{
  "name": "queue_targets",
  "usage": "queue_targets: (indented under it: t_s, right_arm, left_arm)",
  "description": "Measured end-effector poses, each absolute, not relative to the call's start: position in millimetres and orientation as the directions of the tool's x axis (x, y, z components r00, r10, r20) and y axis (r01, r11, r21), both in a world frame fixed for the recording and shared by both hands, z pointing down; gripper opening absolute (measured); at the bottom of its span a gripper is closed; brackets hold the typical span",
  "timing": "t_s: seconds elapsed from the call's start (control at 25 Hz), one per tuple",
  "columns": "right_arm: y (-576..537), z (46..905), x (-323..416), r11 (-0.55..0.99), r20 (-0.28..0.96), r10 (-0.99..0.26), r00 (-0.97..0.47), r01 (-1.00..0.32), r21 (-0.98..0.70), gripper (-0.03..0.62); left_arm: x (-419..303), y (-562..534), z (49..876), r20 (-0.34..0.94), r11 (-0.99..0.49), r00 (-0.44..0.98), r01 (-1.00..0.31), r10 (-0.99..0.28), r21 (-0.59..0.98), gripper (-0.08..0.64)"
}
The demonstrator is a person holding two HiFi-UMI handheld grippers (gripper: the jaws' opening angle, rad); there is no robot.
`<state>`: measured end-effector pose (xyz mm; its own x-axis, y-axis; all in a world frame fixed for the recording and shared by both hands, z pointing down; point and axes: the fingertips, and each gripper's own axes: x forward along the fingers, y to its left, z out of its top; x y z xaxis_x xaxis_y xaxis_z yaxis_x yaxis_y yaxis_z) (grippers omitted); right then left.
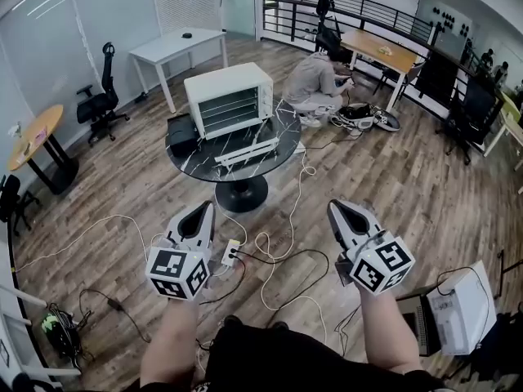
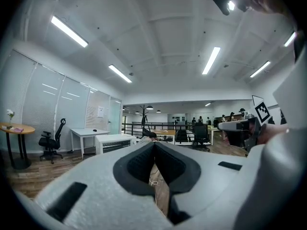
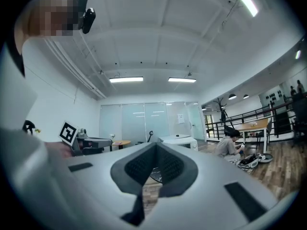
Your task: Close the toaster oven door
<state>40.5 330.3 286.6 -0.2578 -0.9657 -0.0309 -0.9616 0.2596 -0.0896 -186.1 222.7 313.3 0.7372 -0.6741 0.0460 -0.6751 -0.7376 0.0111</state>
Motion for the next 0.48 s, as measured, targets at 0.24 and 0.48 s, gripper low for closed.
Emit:
queue_targets:
  t_s: [0.24,0.48]
  right_arm:
    - [343.9,293.1,66.4,0.248,-0.023,-0.969,-0.246,-0.964,-0.094,0.005]
    - [320.0,303.3,75.5,0.259,-0.012,-0.966,-0.259,-0.961,-0.100,0.005]
  left_arm:
    - [-167.7,232.3,314.4,0.043,-0.733,0.733,-0.680,-0.679,0.012,0.009]
    - [-153.9,215.1,323.8,0.047,-0.739,0.738,-0.674,-0.673,0.011,0.009]
